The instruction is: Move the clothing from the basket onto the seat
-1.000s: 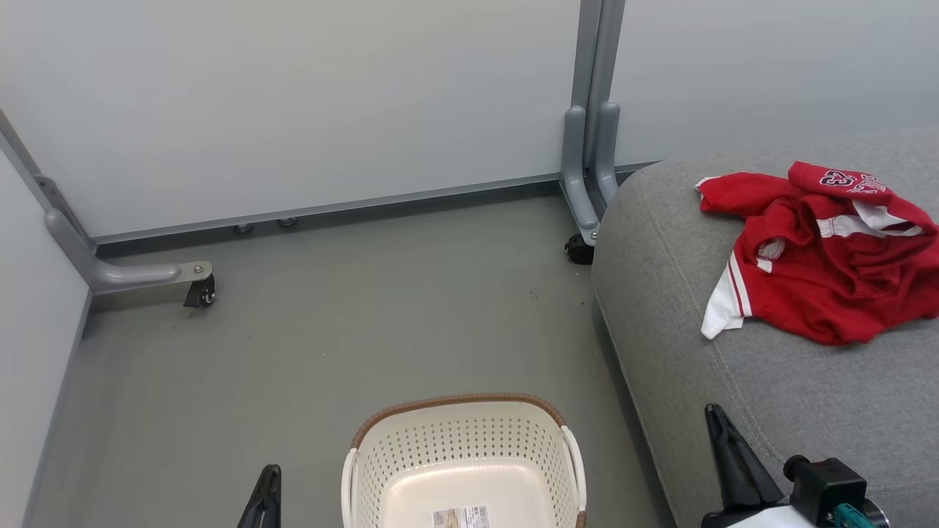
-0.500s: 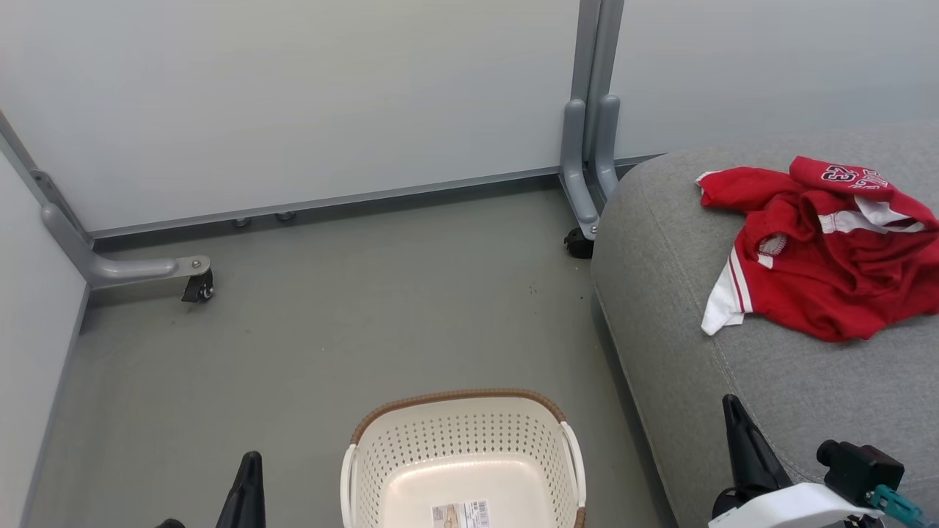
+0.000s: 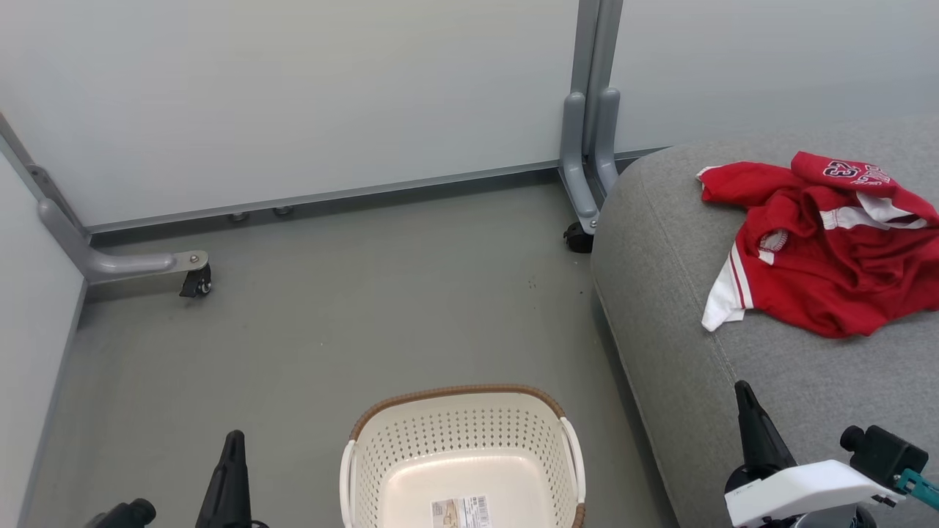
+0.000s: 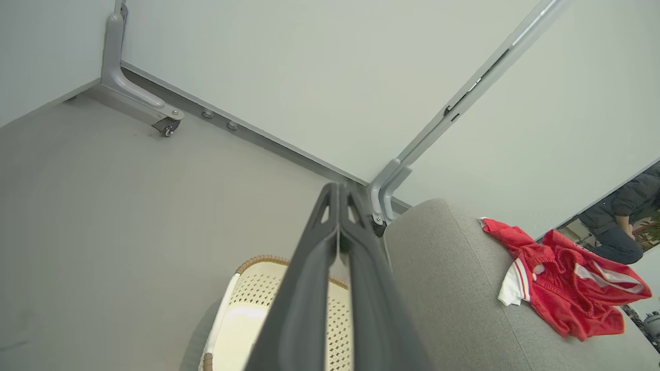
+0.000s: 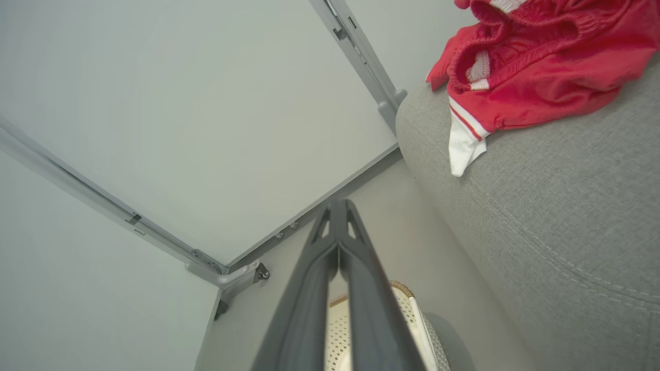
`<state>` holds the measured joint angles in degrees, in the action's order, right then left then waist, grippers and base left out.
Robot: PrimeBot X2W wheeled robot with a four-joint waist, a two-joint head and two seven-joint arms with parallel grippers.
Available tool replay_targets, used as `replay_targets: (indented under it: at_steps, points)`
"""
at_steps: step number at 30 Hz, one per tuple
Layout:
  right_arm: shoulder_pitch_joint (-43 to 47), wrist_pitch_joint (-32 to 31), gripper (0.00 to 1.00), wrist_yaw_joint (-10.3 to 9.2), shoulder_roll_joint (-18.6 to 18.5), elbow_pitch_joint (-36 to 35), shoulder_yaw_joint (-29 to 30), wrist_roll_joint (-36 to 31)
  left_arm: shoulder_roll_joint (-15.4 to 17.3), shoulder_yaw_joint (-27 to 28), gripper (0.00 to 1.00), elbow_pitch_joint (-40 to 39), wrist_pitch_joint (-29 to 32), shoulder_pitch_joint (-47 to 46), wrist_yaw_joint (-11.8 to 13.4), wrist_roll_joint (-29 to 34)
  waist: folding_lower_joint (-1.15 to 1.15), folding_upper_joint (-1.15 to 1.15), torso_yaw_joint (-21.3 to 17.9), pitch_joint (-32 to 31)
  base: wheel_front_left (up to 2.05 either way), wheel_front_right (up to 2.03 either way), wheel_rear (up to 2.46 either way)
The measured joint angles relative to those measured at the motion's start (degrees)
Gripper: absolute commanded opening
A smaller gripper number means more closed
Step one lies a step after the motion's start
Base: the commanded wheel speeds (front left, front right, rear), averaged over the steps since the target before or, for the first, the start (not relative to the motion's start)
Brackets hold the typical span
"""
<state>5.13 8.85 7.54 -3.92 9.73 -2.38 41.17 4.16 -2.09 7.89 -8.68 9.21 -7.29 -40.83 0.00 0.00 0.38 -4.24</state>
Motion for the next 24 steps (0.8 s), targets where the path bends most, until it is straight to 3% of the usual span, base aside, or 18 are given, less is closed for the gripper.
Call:
replay_targets:
  at_steps: [24]
  points:
    - [-3.5,-4.3,0.0,-0.01,-0.4,1.4,1.8,18.0,0.3,1.7,0.0,1.9,4.1,-4.7,0.0,-18.1,0.0,0.0,-0.1,1.1,0.0,0.0,0.0]
